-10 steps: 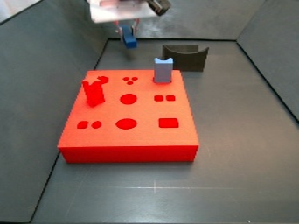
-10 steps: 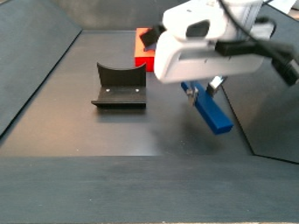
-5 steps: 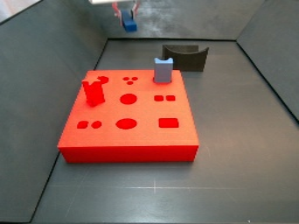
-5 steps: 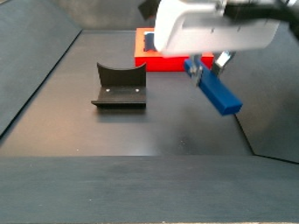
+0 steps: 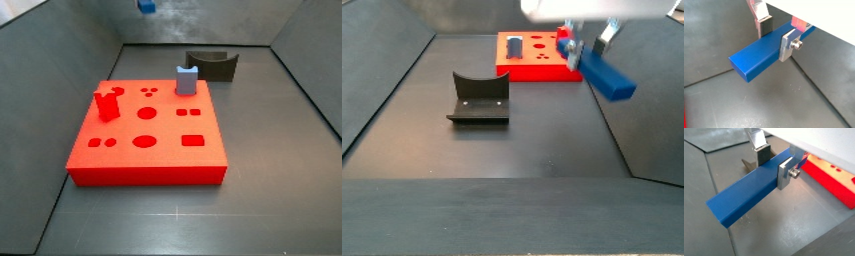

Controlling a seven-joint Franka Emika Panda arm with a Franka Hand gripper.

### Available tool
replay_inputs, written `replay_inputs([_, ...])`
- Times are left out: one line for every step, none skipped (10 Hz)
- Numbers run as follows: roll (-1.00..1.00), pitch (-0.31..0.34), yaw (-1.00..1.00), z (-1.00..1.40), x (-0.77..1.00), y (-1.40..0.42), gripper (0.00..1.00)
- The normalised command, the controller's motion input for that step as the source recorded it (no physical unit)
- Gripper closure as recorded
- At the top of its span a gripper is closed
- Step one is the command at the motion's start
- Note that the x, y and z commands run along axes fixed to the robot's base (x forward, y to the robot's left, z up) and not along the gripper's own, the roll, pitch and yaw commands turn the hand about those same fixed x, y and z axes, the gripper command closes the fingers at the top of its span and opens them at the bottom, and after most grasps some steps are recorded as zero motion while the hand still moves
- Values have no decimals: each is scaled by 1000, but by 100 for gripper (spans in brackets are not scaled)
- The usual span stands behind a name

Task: Pick up the rectangle object. Move up. Place the rectangle object on the fixture. Regrasp the rectangle object. Move to above the board. Insert the rectangle object.
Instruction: Place the rectangle object on the fixture.

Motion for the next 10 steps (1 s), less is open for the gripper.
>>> replay_inputs([0, 67, -10, 348, 1, 10, 100])
replay_inputs([-217, 109, -1000, -176, 1000, -898, 100])
replay_inputs([-219, 112, -935, -214, 1000, -884, 100])
replay_inputs([-211, 76, -682, -195, 1000, -814, 100])
replay_inputs([-203, 42, -460, -173, 1000, -740, 100])
replay_inputs([-195, 31, -256, -165, 1000, -666, 100])
replay_inputs([-179, 22, -146, -155, 1000, -617, 100])
replay_inputs([-141, 19, -77, -145, 1000, -570, 100])
replay_inputs([-112, 20, -36, -137, 1000, -534, 100])
replay_inputs([-84, 24, -6, -129, 1000, -481, 100])
